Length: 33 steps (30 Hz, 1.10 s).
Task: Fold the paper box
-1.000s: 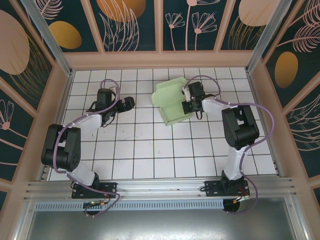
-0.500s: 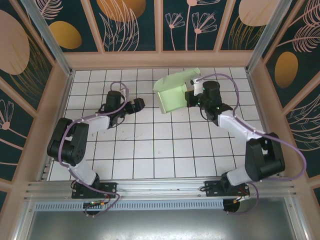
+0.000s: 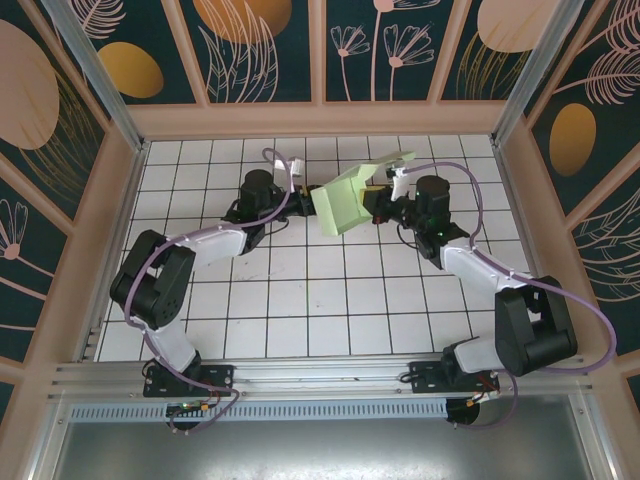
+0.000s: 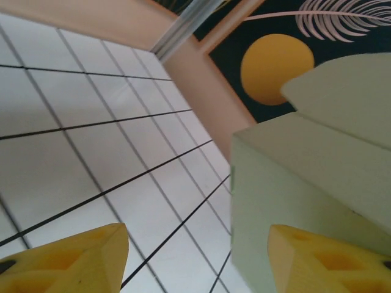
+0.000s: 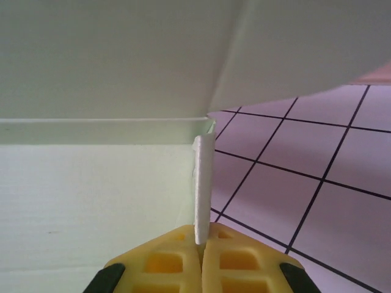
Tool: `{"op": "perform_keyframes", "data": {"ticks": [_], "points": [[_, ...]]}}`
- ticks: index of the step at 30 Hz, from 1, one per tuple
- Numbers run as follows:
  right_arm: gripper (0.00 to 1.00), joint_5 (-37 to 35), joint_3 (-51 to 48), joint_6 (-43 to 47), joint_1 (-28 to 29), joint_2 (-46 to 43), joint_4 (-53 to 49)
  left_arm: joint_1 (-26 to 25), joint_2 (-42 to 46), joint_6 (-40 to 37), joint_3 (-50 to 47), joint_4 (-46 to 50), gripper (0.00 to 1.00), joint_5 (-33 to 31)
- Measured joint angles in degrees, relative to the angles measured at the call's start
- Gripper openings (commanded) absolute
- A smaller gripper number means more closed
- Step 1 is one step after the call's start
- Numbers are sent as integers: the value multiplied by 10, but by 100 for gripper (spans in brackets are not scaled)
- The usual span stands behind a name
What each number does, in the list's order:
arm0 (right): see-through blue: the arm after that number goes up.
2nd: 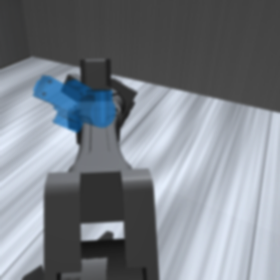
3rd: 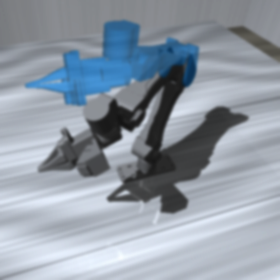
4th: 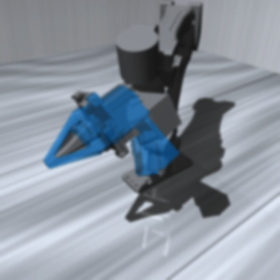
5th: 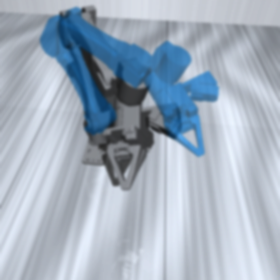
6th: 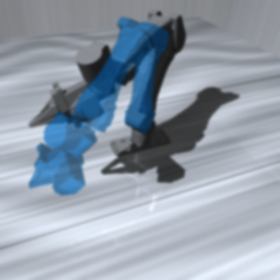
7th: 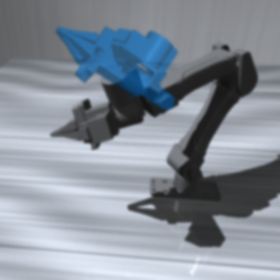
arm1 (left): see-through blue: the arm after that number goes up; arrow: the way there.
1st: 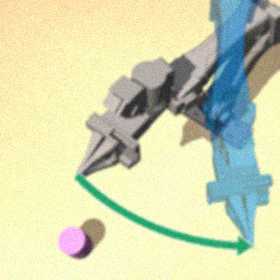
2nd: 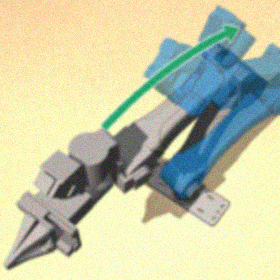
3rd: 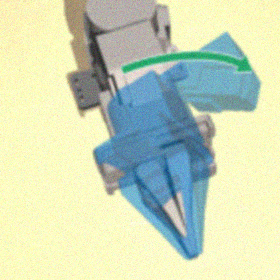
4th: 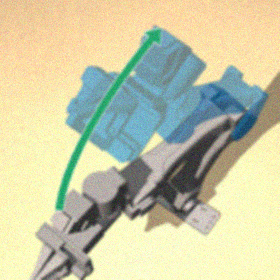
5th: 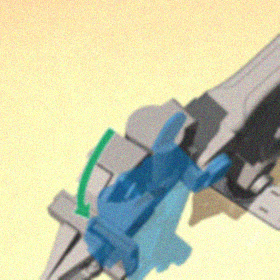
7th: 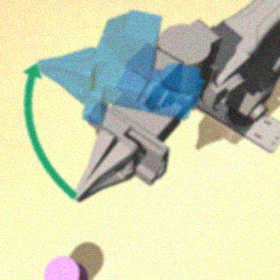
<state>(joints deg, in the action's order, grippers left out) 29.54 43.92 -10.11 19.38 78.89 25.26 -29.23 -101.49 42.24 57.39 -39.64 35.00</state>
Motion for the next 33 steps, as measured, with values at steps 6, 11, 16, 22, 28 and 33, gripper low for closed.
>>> {"op": "perform_keyframes", "data": {"ticks": [6,11,16,22,28,33], "points": [[4,-3,0,-3,8,0,9,-5,-24,16,17,-13,58,17],[4,-43,0,10,24,0,5,-6,-46,26,35,-13,59,23],[4,-89,0,19,41,2,7,-6,-59,47,39,-29,61,28],[4,-121,-4,18,50,9,30,-6,-73,70,45,-40,65,27],[4,-122,-36,1,49,-20,59,-9,-84,73,52,-42,65,22],[5,-104,-41,-8,48,-30,64,-13,-89,84,54,-53,64,25]]}}
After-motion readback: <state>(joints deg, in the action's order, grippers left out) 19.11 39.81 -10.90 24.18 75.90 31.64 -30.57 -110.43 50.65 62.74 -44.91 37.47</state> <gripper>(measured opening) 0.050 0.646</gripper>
